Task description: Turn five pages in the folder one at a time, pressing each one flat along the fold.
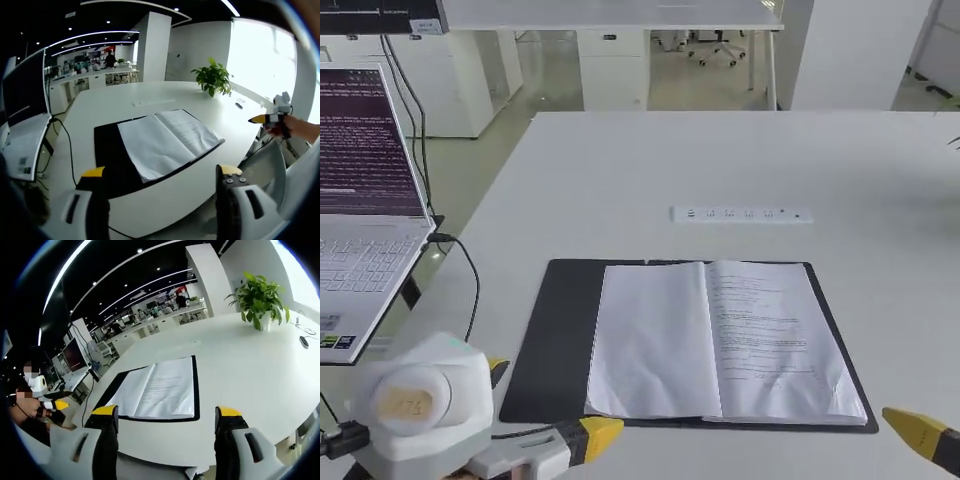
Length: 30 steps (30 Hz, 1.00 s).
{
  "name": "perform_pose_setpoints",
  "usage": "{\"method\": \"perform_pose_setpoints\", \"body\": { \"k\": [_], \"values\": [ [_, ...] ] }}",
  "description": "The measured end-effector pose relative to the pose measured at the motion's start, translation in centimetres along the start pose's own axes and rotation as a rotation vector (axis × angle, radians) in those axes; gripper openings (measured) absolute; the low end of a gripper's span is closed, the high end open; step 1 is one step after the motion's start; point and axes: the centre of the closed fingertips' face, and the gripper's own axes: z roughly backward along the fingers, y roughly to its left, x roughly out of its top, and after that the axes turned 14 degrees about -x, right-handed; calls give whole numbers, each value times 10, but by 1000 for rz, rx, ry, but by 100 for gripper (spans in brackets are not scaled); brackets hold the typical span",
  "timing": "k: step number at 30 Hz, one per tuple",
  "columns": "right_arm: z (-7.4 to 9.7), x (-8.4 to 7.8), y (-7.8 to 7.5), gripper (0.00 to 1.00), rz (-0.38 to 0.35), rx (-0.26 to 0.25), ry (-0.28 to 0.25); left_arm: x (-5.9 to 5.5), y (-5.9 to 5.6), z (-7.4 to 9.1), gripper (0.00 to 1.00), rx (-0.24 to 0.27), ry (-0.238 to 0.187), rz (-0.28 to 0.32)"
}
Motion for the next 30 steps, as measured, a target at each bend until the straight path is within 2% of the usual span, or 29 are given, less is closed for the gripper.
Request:
{"method": "perform_pose_setpoints", "body": {
  "k": [5,7,11,16,17,21,27,29,30],
  "values": [
    [-7,-6,-2,77,9,8,14,-3,-4,-23,85,-19,15,-24],
    [-9,-7,-3,77,13,11,17,-5,-7,-34,83,-32,33,-39],
    [-14,-10,-4,74,13,19,21,-5,-10,-52,81,-50,38,-49],
    [-20,-12,-4,75,11,17,29,-6,-20,-77,81,-91,60,-69],
    [-22,-15,-4,75,9,20,38,-8,-23,-87,80,-103,77,-82],
    [-28,-22,-3,74,9,24,54,-8,-34,-113,79,-138,98,-108],
    [-37,-28,-4,72,-8,28,69,-8,-52,-152,77,-187,109,-141],
    [-37,-29,-3,72,-18,30,78,-11,-57,-165,76,-199,130,-152],
    [-37,-28,-2,71,-24,32,75,-10,-59,-173,75,-203,118,-161]
  ]
}}
